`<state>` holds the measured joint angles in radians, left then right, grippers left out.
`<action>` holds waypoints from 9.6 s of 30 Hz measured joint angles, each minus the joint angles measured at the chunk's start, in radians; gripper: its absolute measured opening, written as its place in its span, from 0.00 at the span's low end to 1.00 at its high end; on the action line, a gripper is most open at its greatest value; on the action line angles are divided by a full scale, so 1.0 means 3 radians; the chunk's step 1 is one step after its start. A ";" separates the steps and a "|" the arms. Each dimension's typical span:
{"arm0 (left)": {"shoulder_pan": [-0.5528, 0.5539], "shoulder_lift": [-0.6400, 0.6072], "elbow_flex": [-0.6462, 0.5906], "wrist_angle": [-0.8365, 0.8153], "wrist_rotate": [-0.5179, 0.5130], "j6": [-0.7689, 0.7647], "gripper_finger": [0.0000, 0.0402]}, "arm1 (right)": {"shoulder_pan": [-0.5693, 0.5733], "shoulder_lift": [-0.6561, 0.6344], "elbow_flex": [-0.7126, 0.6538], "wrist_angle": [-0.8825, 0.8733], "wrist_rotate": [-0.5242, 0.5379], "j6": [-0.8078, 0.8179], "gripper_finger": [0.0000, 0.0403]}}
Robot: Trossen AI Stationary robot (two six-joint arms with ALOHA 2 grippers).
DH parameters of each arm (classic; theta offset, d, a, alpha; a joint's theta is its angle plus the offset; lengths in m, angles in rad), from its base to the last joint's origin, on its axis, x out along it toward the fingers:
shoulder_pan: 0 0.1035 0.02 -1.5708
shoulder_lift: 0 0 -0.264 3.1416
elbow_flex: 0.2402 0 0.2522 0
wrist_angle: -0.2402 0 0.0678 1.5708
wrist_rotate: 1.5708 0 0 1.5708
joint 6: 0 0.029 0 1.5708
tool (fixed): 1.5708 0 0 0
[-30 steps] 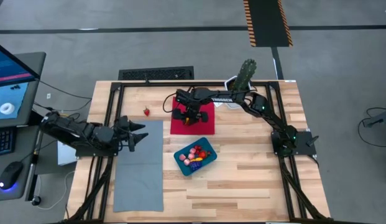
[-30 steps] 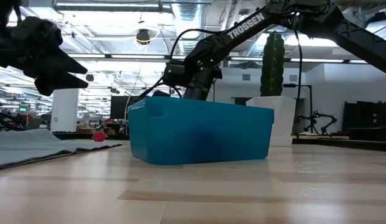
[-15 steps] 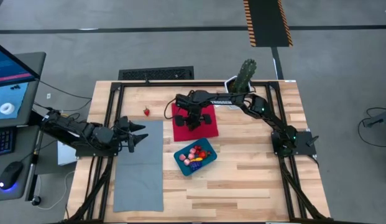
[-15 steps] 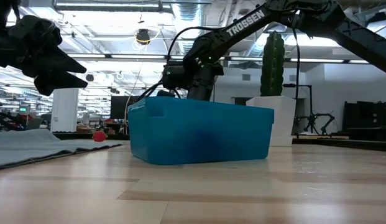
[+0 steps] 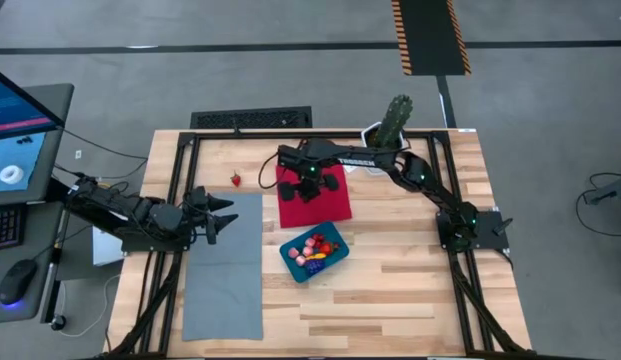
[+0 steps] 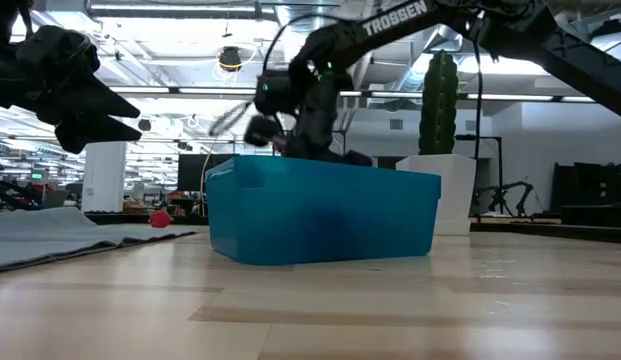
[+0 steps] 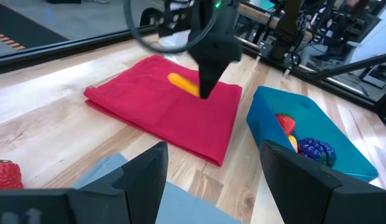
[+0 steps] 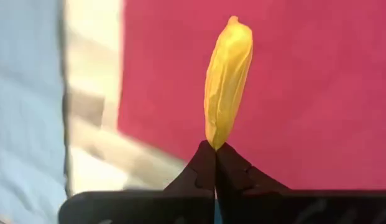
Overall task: Pick and placing Produce into tupperware
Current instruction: Put the corn into the blue bin, then adjust the blue bin, then put the strawberry into the blue bin
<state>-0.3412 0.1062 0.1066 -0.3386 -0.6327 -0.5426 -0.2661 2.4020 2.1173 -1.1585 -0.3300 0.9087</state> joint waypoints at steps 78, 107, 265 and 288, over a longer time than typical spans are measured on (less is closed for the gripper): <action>0.0001 -0.0008 0.0003 0.0860 -0.0309 0.0257 0.61 | 0.1730 -0.3283 -0.2292 0.2961 0.0476 -0.3197 0.03; 0.0001 -0.0006 0.0003 0.0671 -0.0347 0.0049 0.61 | 0.0968 -0.3770 -0.5484 0.4670 0.0273 -0.2702 0.05; 0.2962 0.4305 0.2065 -0.0690 0.0900 -0.0623 0.61 | 0.2617 -0.5323 -0.5993 0.4847 0.2063 -0.2825 0.45; 0.3370 0.4499 0.2060 -0.0553 0.1363 -0.0296 0.49 | 0.2694 -0.5323 -0.5993 0.4863 0.2064 -0.2756 0.46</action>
<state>0.6697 1.4559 0.7246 -0.5045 -0.2237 -0.6313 0.5421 0.8051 0.3195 0.3004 0.2893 0.0818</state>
